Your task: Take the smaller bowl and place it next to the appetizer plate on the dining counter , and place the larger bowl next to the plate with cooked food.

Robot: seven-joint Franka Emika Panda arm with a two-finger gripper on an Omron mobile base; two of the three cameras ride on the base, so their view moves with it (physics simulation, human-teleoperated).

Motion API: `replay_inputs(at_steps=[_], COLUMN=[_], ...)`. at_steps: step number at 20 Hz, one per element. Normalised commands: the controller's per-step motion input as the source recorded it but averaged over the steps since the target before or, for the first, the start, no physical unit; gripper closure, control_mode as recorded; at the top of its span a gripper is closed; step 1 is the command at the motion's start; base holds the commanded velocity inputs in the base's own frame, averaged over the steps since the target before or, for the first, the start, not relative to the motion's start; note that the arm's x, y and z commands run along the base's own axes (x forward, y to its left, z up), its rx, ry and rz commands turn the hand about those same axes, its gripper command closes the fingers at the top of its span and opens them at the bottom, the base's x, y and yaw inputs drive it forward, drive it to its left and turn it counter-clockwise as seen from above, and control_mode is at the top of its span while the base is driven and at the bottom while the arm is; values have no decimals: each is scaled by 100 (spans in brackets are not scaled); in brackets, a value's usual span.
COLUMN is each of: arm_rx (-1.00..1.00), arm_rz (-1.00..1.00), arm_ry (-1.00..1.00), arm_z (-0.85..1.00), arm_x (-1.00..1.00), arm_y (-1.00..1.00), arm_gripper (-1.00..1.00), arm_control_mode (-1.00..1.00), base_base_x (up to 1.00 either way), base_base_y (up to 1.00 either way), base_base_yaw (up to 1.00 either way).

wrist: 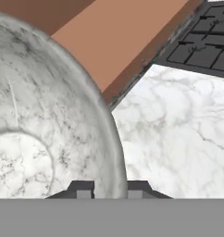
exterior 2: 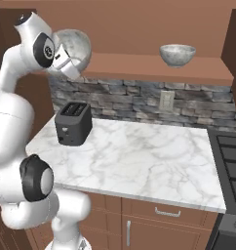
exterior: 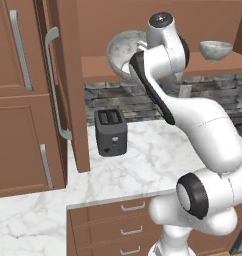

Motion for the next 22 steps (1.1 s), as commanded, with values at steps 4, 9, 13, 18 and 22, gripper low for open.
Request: replay_inputs(at_steps=[4,9,13,18,22], arm_rx=[8,6,2,0,0], arm_rz=[0,0,3,16,23], arm_ry=[0,5,1,0,-5], arm_z=[15,24,-1,-39,-47], arm_x=[-100,-100,-91,-91,-86], arm_y=[-98,-81,-46,-17,-1], arm_gripper=[100,100,100,100,100], arm_control_mode=[-100,-100,-100,-100,-100], base_base_x=[0,0,0,0,0], base_base_y=[0,0,0,0,0], base_base_yaw=[0,0,0,0,0])
